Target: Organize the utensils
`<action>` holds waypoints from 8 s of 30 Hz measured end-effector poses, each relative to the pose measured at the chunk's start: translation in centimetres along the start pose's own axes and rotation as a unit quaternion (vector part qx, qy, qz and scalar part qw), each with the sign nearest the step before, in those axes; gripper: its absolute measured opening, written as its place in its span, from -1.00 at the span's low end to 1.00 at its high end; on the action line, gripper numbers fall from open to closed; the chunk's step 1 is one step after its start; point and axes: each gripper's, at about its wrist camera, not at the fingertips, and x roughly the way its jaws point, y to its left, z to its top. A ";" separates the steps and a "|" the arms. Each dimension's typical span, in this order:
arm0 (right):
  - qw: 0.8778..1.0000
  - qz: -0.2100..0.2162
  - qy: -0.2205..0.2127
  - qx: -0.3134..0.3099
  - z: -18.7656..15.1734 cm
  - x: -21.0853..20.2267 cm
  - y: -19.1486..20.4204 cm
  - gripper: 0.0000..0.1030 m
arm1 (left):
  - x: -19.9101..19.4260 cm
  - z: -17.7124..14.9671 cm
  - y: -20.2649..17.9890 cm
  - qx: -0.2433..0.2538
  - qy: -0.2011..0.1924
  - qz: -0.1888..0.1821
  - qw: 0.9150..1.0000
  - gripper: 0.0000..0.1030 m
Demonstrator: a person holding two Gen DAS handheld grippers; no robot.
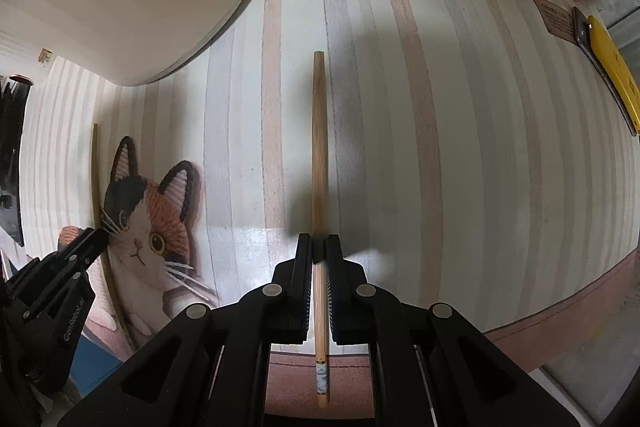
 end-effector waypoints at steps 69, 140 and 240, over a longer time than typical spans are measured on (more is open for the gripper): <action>0.936 0.134 -0.323 -0.041 3.8 -28.9 8.7 -0.87 | -27.5 5.3 7.1 -0.113 -0.325 -0.085 0.935 -0.92; 0.894 -0.036 -0.446 0.021 -3.2 -29.5 10.2 0.96 | -26.7 3.1 6.0 -0.029 -0.338 -0.025 0.940 1.00; 0.878 -0.026 -0.476 -0.036 -25.4 -42.3 9.4 1.00 | -38.4 -16.2 6.2 -0.042 -0.372 -0.023 0.927 1.00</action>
